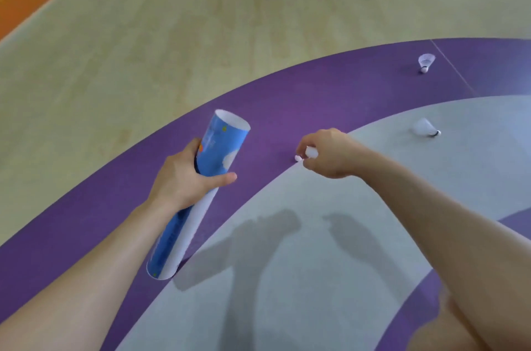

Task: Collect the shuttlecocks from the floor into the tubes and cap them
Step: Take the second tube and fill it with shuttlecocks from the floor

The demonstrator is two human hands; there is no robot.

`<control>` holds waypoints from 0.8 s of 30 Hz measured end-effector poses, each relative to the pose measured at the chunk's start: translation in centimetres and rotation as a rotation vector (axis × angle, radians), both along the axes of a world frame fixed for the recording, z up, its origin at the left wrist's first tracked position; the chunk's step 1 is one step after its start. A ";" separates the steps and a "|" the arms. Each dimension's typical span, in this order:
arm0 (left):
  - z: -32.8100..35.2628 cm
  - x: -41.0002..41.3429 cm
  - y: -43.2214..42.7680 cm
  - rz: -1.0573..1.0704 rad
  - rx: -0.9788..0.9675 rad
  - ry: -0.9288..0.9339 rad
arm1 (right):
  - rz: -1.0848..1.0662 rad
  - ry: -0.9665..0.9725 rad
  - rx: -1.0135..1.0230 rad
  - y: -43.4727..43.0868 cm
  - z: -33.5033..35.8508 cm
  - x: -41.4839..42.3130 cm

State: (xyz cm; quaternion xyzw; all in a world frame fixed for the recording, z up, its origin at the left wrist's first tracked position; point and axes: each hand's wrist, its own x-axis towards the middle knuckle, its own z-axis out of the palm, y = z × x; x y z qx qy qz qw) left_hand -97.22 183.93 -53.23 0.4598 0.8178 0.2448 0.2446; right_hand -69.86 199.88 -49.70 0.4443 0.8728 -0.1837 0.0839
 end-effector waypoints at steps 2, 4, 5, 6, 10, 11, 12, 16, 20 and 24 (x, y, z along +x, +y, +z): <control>-0.5 0.6 1.5 0.003 0.020 0.041 | -0.027 -0.049 -0.031 1.2 -2.4 0.6; -1.1 1.6 2.8 -0.066 -0.004 0.082 | -0.053 -0.081 -0.033 2.4 -5.1 1.0; -1.3 2.0 3.4 -0.115 -0.014 0.109 | -0.063 -0.103 -0.041 2.9 -6.6 1.1; -1.6 2.4 3.9 -0.157 -0.017 0.134 | -0.073 -0.129 -0.058 3.5 -8.0 1.1; -2.9 3.3 5.8 -0.211 0.007 0.177 | -0.163 -0.090 -0.100 6.9 -13.3 0.3; -3.4 3.4 6.2 -0.212 0.003 0.190 | -0.214 -0.035 -0.090 8.2 -14.6 -0.2; -3.9 3.6 6.6 -0.215 -0.001 0.207 | -0.279 0.029 -0.070 9.5 -15.8 -0.6; -5.2 3.7 7.8 -0.194 0.018 0.258 | -0.519 0.182 0.065 14.9 -20.7 -2.0; -5.8 3.9 8.2 -0.193 0.007 0.288 | -0.565 0.087 0.035 17.6 -24.7 -2.7; -7.1 3.2 8.2 -0.211 0.001 0.341 | -0.599 0.052 -0.006 16.3 -25.5 -2.3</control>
